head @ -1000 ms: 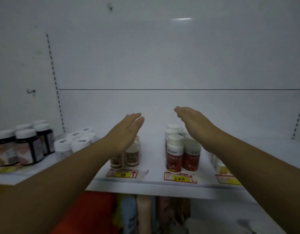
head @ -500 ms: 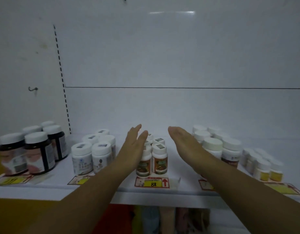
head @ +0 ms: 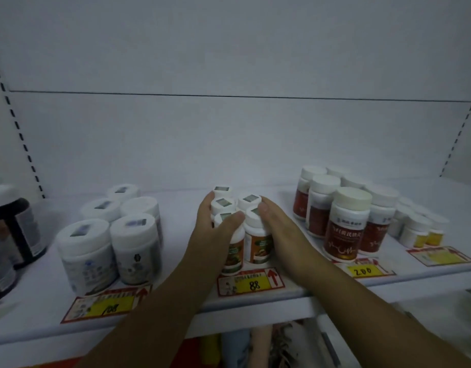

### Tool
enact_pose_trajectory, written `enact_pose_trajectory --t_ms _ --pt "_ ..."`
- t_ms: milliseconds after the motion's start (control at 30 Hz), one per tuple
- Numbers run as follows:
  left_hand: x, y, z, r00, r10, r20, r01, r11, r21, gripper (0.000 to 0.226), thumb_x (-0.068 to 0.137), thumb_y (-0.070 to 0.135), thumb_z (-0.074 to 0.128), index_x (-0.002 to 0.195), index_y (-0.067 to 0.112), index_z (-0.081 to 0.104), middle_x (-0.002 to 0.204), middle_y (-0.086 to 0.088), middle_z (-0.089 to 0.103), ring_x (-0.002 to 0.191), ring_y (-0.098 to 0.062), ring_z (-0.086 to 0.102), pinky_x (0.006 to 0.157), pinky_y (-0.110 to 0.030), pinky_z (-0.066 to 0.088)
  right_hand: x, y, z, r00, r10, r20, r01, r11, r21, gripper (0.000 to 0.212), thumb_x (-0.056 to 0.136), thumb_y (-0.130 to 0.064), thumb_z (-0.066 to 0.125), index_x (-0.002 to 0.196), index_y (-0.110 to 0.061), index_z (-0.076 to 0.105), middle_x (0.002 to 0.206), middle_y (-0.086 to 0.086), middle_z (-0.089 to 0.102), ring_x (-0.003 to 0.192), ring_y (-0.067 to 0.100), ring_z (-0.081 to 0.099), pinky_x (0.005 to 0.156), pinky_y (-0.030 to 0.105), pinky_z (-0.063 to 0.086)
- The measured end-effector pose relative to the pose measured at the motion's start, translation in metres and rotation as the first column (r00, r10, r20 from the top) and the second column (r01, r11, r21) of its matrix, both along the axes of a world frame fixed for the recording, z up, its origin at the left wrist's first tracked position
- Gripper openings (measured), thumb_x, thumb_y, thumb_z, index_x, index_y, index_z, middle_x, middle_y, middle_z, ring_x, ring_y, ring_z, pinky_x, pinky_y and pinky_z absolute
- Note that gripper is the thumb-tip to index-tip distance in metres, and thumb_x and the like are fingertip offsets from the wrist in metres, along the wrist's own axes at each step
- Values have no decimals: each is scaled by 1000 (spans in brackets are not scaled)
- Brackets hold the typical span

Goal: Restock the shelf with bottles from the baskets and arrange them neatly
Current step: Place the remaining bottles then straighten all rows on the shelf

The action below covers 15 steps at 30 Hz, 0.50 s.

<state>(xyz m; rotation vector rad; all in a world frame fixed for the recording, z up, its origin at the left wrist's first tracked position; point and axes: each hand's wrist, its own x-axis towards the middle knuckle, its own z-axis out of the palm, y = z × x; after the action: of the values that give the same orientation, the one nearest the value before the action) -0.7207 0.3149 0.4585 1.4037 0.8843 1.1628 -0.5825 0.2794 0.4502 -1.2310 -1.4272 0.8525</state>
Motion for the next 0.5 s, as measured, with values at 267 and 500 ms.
enact_pose_trajectory --t_ms 267,500 --pt "-4 -1 -5 1000 -15 -3 15 996 83 54 91 31 52 137 41 27 105 26 52 95 -7 62 72 -22 55 -4 -1 0 996 -57 63 55 998 38 45 84 -65 31 122 -48 49 127 -11 59 113 10 59 97 44 48" --pt "-5 -1 -7 999 -32 8 32 995 96 44 91 31 52 126 46 30 108 22 56 96 -7 63 72 -20 57 0 -1 -3 999 -48 21 47 998 34 53 84 -68 34 128 -42 46 128 -10 59 108 9 62 90 36 54"
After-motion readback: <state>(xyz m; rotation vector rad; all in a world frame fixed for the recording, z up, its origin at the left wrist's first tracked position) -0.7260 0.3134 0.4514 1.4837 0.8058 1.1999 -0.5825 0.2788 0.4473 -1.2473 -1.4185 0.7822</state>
